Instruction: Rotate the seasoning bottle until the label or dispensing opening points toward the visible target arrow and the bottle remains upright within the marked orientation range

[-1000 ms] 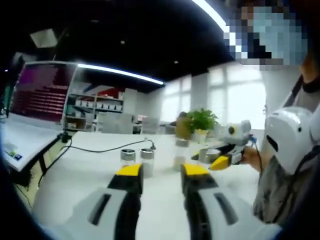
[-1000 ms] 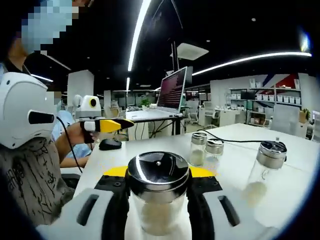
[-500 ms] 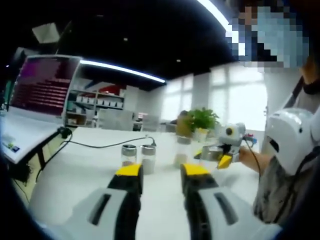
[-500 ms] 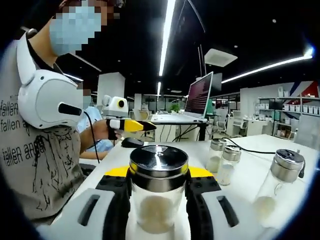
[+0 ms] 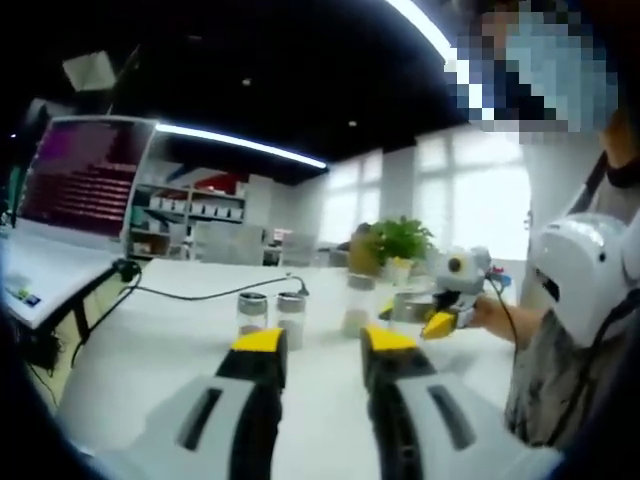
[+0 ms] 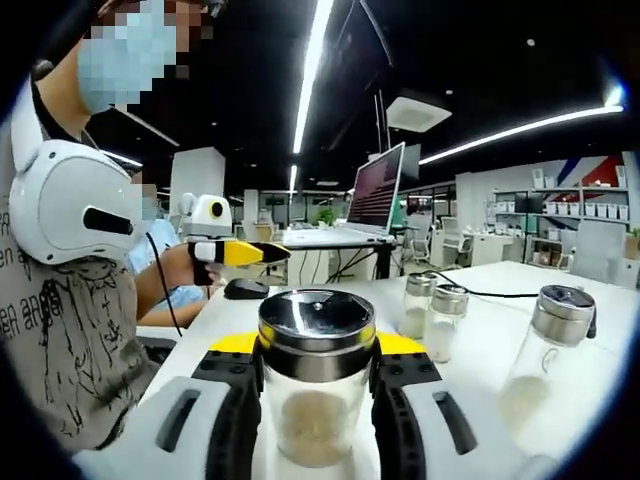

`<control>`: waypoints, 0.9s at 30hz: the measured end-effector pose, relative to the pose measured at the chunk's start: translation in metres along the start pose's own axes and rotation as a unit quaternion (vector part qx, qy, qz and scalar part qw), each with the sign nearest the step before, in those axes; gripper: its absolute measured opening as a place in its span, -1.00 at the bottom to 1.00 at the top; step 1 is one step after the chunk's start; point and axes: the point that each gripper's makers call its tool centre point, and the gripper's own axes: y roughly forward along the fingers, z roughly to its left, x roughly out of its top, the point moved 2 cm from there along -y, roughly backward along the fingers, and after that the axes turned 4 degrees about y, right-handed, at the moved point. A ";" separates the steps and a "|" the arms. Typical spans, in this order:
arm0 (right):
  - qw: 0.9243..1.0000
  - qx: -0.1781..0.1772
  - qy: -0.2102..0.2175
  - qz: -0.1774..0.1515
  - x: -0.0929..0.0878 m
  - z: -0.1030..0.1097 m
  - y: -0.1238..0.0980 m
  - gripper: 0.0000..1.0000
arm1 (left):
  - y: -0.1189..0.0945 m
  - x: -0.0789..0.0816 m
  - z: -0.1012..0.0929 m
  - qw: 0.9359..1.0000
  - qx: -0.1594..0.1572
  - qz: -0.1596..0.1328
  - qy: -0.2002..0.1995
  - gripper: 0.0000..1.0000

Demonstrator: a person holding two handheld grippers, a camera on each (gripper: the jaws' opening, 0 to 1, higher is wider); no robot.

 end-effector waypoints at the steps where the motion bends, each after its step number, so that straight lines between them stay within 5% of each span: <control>1: 1.000 -0.010 -0.001 0.000 0.000 -0.001 0.000 -0.18 | -0.003 0.000 -0.003 1.000 0.000 0.000 0.003 -0.38; 7: 0.997 -0.081 0.004 -0.008 -0.001 -0.002 -0.001 -0.18 | -0.030 -0.013 -0.021 1.000 0.003 0.006 0.020 -0.37; 13: 0.990 -0.140 0.009 -0.014 -0.001 -0.001 -0.001 -0.19 | -0.053 -0.017 -0.046 1.000 0.005 -0.018 -0.002 -0.37; 21: 0.983 -0.180 0.011 -0.026 -0.002 -0.001 0.001 -0.18 | -0.081 -0.004 -0.051 0.999 0.016 -0.039 0.013 -0.37; 25: 0.986 -0.164 0.002 -0.027 -0.002 -0.002 0.001 -0.16 | -0.093 -0.008 -0.050 0.999 0.029 -0.027 0.022 -0.38; 27: 0.985 -0.167 -0.033 0.027 -0.016 -0.004 0.000 0.11 | -0.096 -0.005 -0.046 0.998 0.041 -0.033 0.028 -0.37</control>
